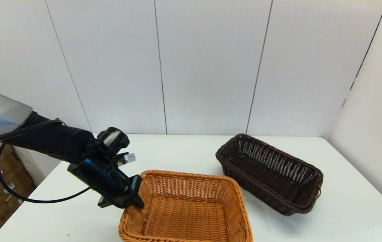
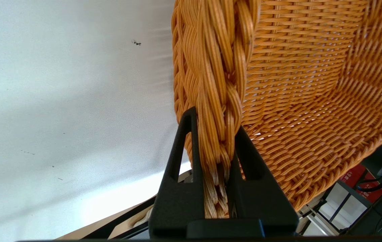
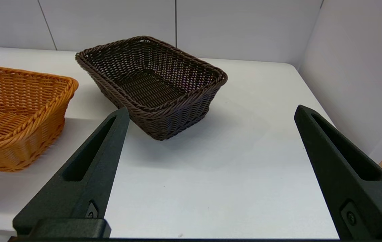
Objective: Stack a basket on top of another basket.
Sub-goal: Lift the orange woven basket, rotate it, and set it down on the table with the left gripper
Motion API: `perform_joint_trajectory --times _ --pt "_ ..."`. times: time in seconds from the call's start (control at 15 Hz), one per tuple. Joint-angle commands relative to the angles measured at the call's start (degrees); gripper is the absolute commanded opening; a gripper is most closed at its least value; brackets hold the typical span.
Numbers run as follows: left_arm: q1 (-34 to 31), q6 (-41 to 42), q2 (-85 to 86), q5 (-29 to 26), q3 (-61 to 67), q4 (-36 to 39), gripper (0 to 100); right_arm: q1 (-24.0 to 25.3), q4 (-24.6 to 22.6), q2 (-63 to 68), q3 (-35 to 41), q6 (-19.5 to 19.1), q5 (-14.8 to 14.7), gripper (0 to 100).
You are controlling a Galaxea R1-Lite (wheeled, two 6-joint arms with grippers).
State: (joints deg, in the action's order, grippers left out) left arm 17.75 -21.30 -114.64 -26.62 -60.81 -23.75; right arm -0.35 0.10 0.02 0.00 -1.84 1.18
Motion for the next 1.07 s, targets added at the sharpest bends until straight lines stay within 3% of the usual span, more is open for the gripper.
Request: perform_joint_trajectory --times 0.07,0.53,0.6,1.07 --pt "0.0 -0.1 0.0 -0.2 0.2 -0.2 0 0.0 0.0 0.0 0.0 0.0 0.0 100" --pt "-0.1 -0.5 -0.2 -0.2 0.2 -0.1 0 0.0 0.0 0.0 0.0 0.0 0.0 100" --pt "-0.1 -1.0 -0.4 0.0 0.2 -0.1 100 0.0 0.0 0.0 0.0 0.0 0.0 100" --pt "-0.1 -1.3 -0.2 0.4 0.9 2.0 100 0.0 0.0 0.0 0.0 -0.1 0.0 100"
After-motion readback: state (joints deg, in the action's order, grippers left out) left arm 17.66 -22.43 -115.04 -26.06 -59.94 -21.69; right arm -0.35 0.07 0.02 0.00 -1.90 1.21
